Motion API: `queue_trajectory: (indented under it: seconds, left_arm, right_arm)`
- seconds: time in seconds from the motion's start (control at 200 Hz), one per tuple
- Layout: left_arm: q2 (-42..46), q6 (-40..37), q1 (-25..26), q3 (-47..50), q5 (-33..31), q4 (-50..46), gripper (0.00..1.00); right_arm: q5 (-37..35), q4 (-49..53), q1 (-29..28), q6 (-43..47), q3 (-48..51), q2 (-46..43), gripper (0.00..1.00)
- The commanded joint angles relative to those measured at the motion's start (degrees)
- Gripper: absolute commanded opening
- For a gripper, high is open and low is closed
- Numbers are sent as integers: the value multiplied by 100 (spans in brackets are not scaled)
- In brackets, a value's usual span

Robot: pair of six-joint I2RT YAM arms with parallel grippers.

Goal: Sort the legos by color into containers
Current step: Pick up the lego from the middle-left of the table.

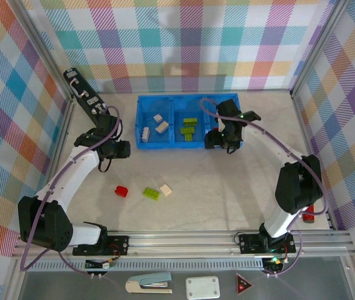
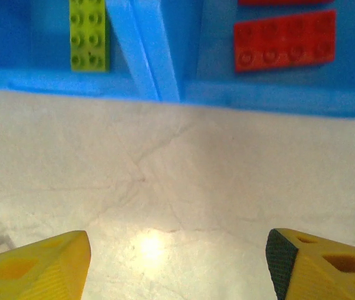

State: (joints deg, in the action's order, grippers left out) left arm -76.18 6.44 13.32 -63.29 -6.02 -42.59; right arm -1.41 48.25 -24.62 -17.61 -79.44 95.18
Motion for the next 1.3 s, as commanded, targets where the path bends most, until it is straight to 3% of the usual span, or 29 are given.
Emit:
queue_trajectory:
  seconds: [0.0, 0.275, 0.835, 1.295]
  left_arm:
    - [-45, 192, 10, -242, 150, -343, 50]
    - [-67, 763, 251, 1, 681, -563, 50]
    - [-264, 1693, 2239, 775, -176, -381, 55]
    - [-695, 1700, 3216, 1279, 21, 149, 72]
  right_arm:
    - [38, -202, -89, -285, 435, -323, 75]
    - [164, -559, -209, -505, 1388, -835, 75]
    - [135, -605, -210, -453, 2304, -1377, 75]
    - [147, -501, -210, -524, 2517, -1629, 75]
